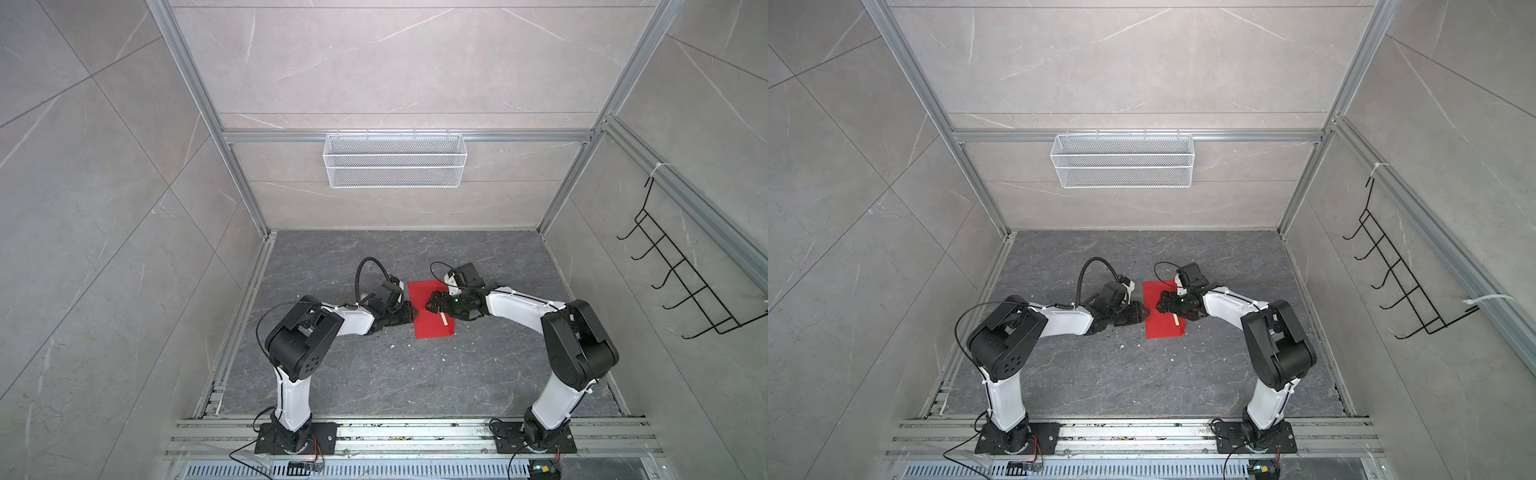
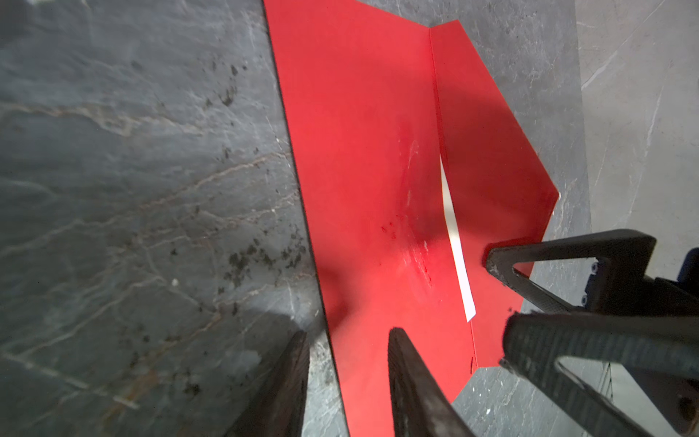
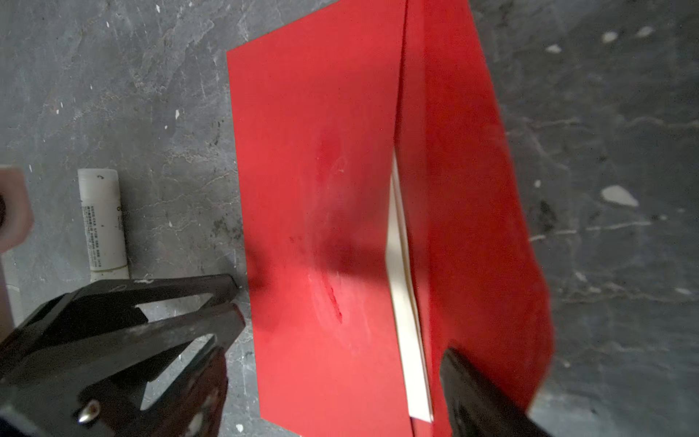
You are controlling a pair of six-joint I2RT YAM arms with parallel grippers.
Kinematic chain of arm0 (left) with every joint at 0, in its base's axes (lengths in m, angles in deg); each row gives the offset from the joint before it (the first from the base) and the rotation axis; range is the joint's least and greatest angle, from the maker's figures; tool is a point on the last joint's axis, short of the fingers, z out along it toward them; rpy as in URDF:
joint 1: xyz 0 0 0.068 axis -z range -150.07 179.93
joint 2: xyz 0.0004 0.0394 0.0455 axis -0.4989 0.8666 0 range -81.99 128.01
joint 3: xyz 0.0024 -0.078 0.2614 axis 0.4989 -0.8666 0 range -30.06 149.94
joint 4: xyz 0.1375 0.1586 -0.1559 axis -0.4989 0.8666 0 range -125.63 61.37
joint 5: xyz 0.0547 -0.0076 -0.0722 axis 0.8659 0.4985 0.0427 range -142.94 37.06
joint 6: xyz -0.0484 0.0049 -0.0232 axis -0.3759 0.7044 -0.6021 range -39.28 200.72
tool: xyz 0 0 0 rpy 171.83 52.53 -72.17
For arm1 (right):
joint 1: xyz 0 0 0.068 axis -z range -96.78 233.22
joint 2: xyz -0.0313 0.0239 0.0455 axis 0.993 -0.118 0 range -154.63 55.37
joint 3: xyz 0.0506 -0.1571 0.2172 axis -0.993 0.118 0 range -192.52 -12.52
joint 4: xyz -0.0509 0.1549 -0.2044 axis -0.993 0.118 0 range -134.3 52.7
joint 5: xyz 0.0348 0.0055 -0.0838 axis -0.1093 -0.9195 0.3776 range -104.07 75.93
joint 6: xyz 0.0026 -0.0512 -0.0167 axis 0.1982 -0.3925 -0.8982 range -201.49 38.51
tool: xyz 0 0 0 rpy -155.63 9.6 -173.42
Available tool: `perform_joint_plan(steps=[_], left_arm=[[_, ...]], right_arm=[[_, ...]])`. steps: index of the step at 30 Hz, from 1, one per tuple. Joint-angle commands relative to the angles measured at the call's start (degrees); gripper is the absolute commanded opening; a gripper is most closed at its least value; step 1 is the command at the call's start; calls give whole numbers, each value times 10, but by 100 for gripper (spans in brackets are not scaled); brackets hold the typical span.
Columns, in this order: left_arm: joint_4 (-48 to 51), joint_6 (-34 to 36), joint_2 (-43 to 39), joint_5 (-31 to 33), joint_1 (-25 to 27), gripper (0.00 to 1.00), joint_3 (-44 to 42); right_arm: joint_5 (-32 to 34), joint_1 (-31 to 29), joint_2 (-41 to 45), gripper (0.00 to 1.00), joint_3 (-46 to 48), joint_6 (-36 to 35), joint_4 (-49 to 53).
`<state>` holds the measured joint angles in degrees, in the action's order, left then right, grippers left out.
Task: Place the letter into the envelope and seal it
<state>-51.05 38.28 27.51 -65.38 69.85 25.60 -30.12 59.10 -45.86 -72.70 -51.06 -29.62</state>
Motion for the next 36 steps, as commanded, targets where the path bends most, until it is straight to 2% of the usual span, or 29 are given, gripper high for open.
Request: perform_joint_plan(steps=[1,12,36], left_arm=[[-6,-5,-2,-11,5,34,-2],[-11,-9,6,-12,9,28,-2],[-20,-18,21,-12,18,27,5]], right_arm=[[-11,-7,-18,88,12,11,-8],[-25,-13,-29,86,19,26,-19],[-57,-23,-42,84,30,78,-67]])
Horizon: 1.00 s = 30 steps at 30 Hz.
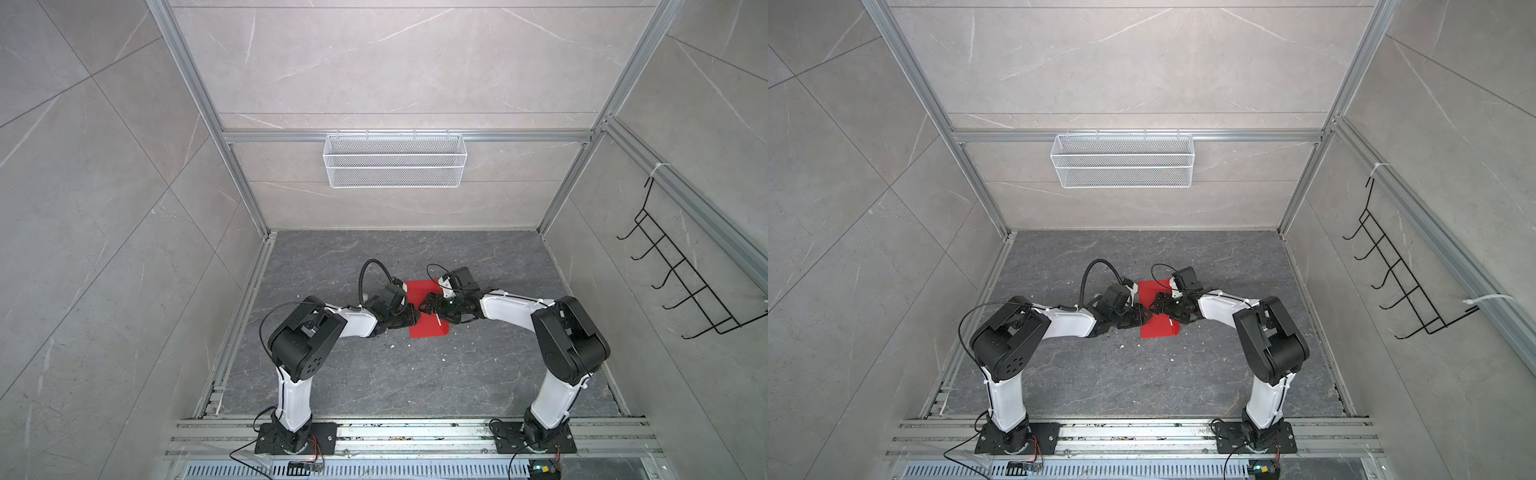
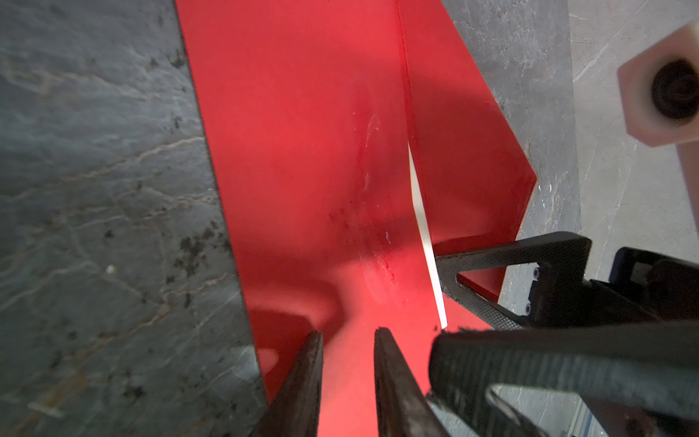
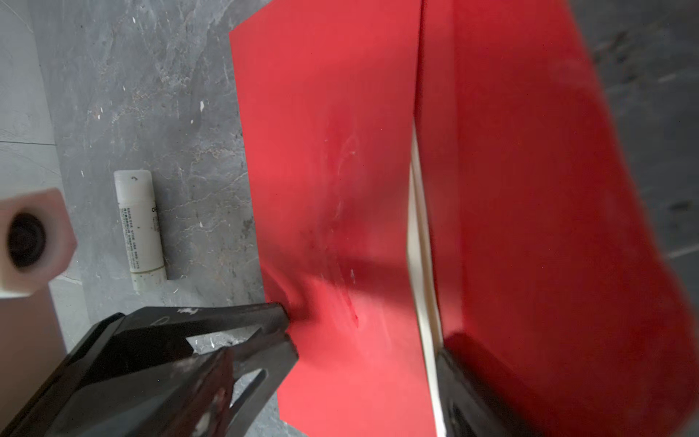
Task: Place the letter into the envelope and seal it
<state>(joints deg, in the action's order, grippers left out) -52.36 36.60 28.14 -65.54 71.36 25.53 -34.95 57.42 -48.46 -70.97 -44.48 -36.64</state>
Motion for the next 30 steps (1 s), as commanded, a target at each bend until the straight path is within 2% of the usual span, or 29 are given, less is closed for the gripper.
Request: perform_joint_plan(steps=[1,9,14,21,24,27,28,30], left_arm=[[-8,-3,15,-10,4,27,5],[5,19,-15,5,2,29,8],[45,68,-86,43,-5,37,11],[126,171,-215,133,-8,45,7],[142,210,-269,169,-10,47,-7],[148,240,-318,192,-17,50,-28],[150,246,-333,201,-18,56,-36],[149,257,-360,218,-21,63,-52]], right_arm=[[-9,-7,-17,84,13,13,3],[-3,-6,2,83,4,0,10],[19,-4,69,84,-28,-30,46],[120,2,156,89,-81,-101,137],[168,12,159,91,-98,-127,175],[177,26,137,92,-117,-143,204],[177,30,126,92,-125,-148,212],[171,35,100,92,-137,-155,225]])
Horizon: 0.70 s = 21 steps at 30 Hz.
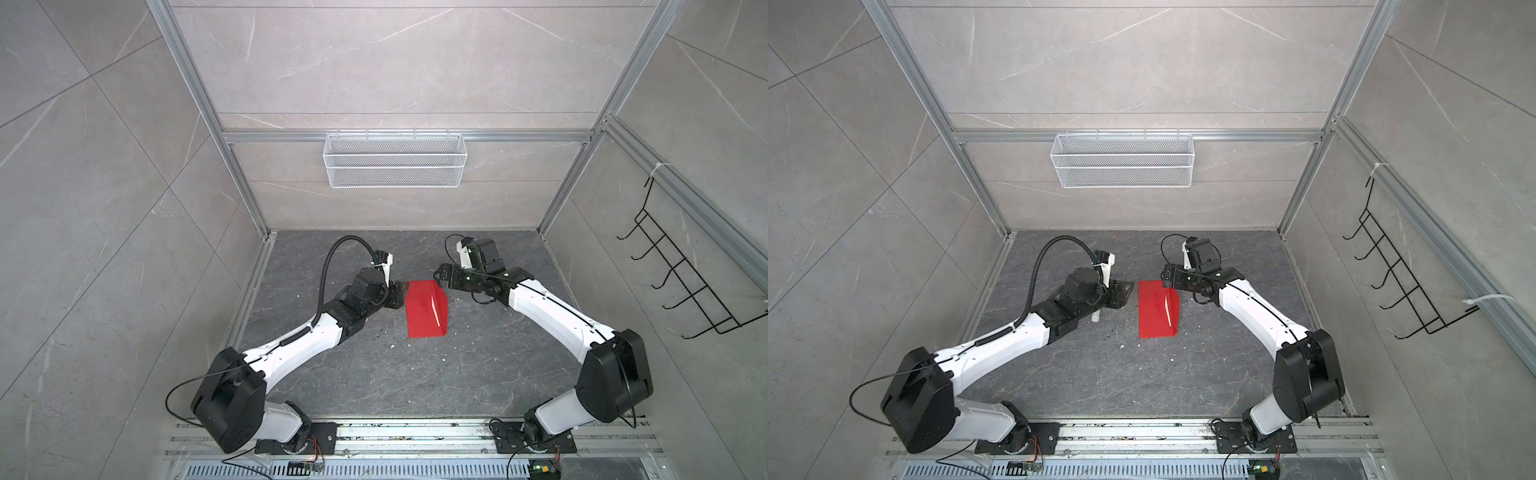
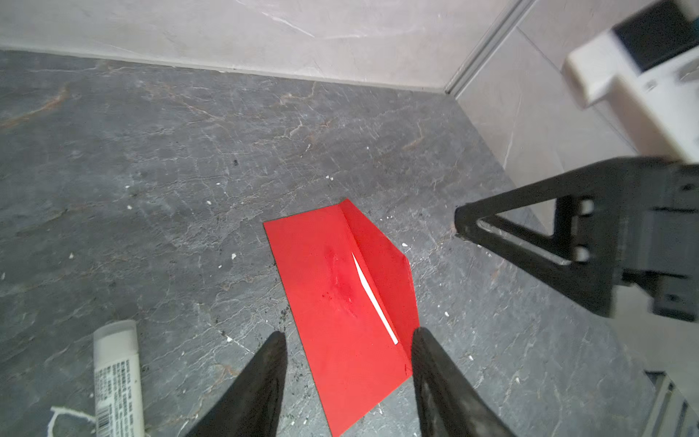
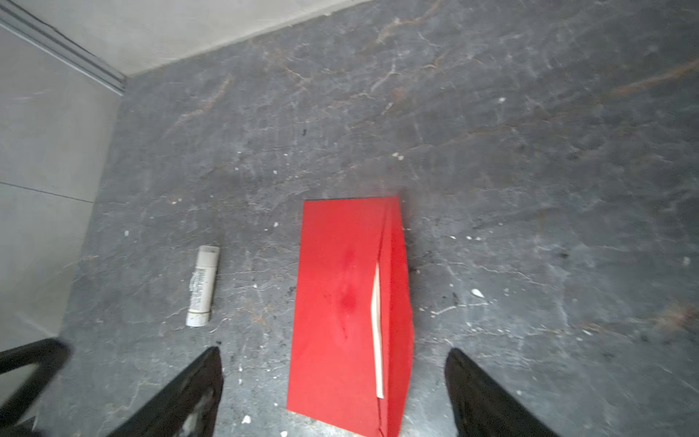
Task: Place the letter into the envelope and seal it
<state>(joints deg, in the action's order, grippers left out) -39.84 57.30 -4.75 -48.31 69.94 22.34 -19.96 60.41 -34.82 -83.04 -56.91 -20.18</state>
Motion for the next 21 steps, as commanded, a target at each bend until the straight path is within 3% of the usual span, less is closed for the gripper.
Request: perform_joint_plan(steps=[1,7,11,21], left_arm=[[24,59,-43,52,-8,66,-29],[31,80,-93,82,-14,79,-65],[18,70,-121,105,-22,97,-98],[3,54,-150,100,-45,100,-132]], right_arm=[[17,4,-51,92,-25,-32,67],[-17,5,-126,87,-42,-32,71],[-31,6,-159,76,-44,-30,65],[-53,6,-208,40,-50,-18,48]])
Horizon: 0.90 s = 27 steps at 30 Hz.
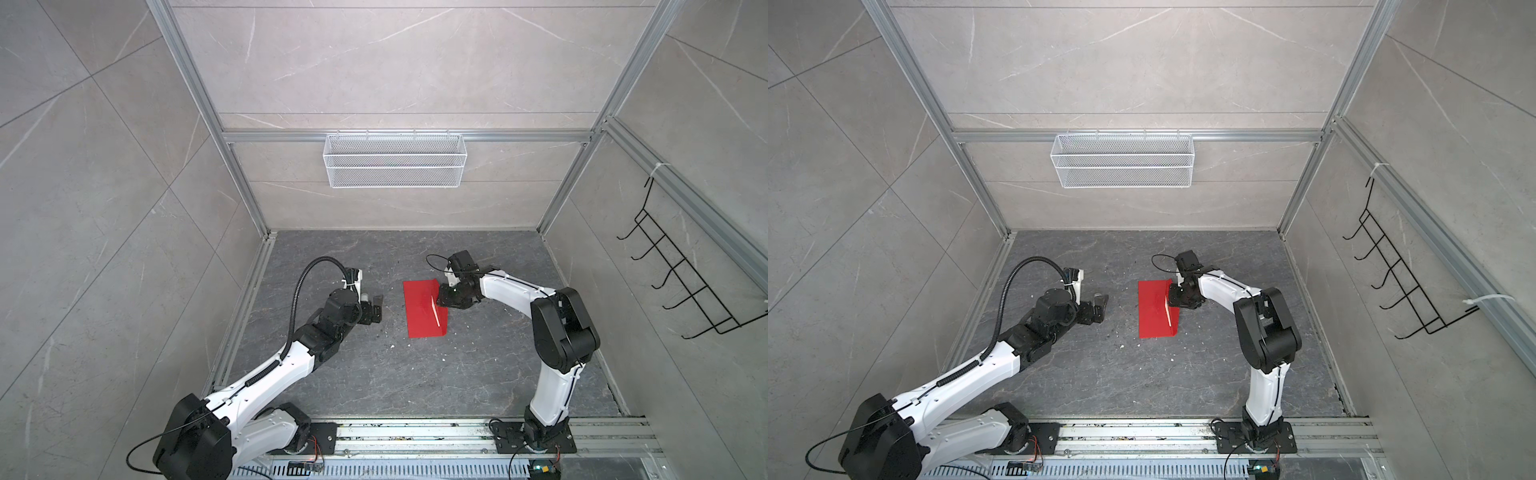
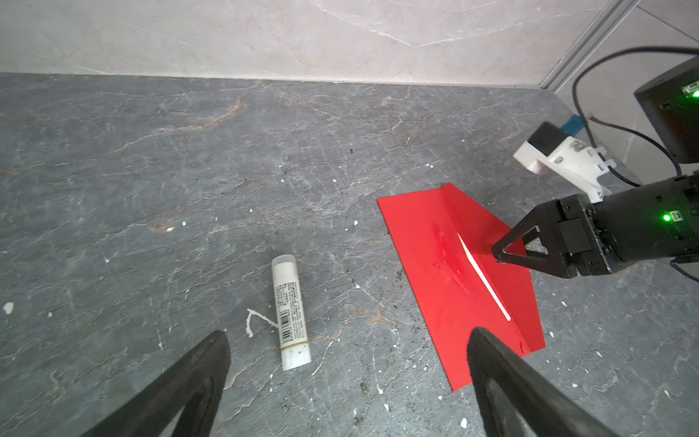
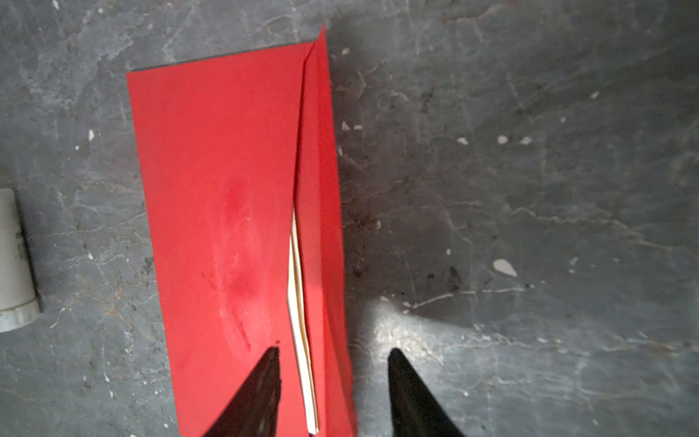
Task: Place the letter into the envelope and seal it
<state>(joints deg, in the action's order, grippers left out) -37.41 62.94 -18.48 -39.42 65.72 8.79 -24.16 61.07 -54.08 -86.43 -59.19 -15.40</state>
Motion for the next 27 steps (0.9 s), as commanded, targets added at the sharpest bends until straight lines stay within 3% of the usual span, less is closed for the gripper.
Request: perform_joint_plan(steps=[1,9,18,23,27], left_arm=[[-21,-4,-11,10,-4,100,2],[-29,-18,-5,11,-12,100,-5],[-4,-24,-4,28,-17,100,1],[37,-23,-11,36,-20,95,12],[68,-20,-13,33,-22,95,23]], right_arm=[[-12,0,-19,37,-17,5,-1],[-34,9,-23,0,-13,27,-16],[-84,39,83,0,52,171,-135],[-56,40,143,0,87,285,-207],[7,40,186,0,142,424,-294]])
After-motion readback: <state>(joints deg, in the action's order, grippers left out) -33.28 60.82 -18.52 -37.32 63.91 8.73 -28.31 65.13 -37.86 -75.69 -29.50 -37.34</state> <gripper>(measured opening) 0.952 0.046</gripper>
